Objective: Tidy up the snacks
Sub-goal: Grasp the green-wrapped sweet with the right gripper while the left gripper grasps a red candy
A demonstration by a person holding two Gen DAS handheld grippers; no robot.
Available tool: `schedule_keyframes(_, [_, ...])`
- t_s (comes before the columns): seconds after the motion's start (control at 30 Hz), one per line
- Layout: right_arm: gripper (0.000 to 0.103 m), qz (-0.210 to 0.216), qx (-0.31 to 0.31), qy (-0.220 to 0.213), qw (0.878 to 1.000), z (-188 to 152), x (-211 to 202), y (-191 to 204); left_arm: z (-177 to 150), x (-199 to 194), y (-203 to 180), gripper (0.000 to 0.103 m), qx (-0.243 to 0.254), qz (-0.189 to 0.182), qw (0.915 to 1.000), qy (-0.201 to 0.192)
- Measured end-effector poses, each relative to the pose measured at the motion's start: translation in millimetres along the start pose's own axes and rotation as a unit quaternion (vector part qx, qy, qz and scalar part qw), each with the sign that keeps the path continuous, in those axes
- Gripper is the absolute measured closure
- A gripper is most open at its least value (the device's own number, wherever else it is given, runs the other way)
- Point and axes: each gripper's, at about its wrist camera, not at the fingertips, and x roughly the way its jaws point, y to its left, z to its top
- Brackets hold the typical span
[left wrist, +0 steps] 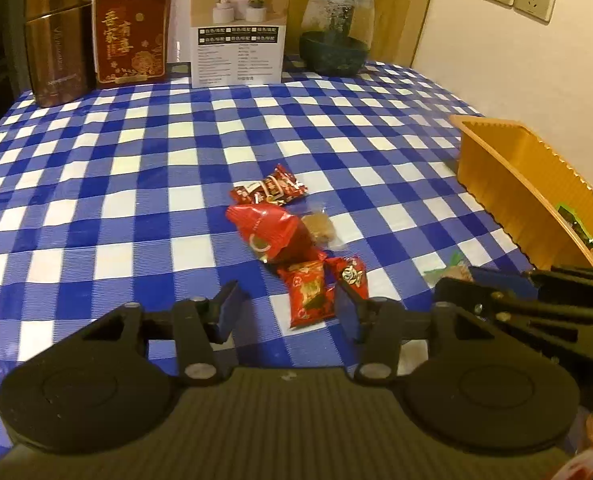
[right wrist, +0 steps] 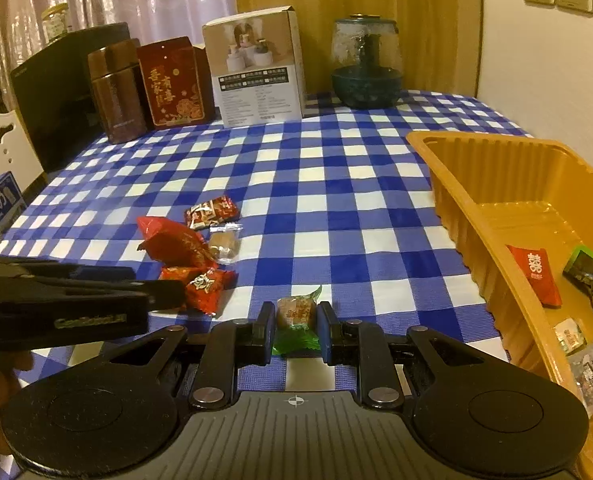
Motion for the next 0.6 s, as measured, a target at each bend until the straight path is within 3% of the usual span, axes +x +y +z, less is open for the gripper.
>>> schedule_keyframes(0.1, [0.08,0.001,0.001,0.004,1.0,-1.3,1.5,-0.6,0.4,4.3,-1.2,0.055,0.001,0.001,1.0,-0.001])
schedule_keyframes(0.23, [0.08,0.002,0.001,0.005,1.0,-1.9,2.2,-0.8,1.0,6.9,-3.0,0.063,0.015,0.011,0.9998,-0.003])
schedule_keyframes(0.4, [0.08,0.006,-0.002,0.007,1.0,-1.8,1.1,0.4,0.4,4.2,-0.5,0.083,0.01,0.007,0.9999,0.002])
schedule_keyframes(0.6, [0.08,0.012,-0.001,0.008,1.0,-6.3,-9.6,-0.9,-8.0,-6.2,-6.8,0.084,0.014,0.014,0.9997,0.012])
